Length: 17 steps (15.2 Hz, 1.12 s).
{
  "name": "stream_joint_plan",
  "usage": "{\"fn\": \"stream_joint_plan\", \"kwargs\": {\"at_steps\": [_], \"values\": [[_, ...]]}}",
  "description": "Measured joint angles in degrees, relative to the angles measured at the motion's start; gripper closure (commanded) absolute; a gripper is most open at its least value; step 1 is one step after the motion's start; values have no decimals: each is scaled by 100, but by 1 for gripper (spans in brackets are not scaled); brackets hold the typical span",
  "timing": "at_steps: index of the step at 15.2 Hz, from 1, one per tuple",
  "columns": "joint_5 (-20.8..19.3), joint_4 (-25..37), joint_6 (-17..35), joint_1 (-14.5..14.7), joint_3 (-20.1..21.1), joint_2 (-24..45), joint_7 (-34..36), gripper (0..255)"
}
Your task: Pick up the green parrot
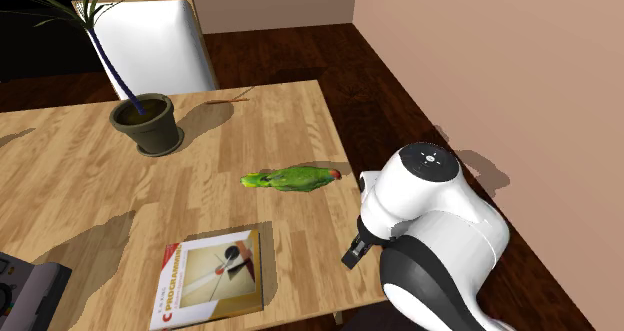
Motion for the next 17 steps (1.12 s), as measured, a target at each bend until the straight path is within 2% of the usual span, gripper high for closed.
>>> {"fn": "stream_joint_plan", "kwargs": {"at_steps": [3, 9, 17], "values": [[-74, 176, 92, 27, -34, 288, -181, 0], [-391, 1135, 440, 143, -174, 1694, -1041, 0], [-746, 2836, 571, 297, -182, 3623, -2106, 0]]}}
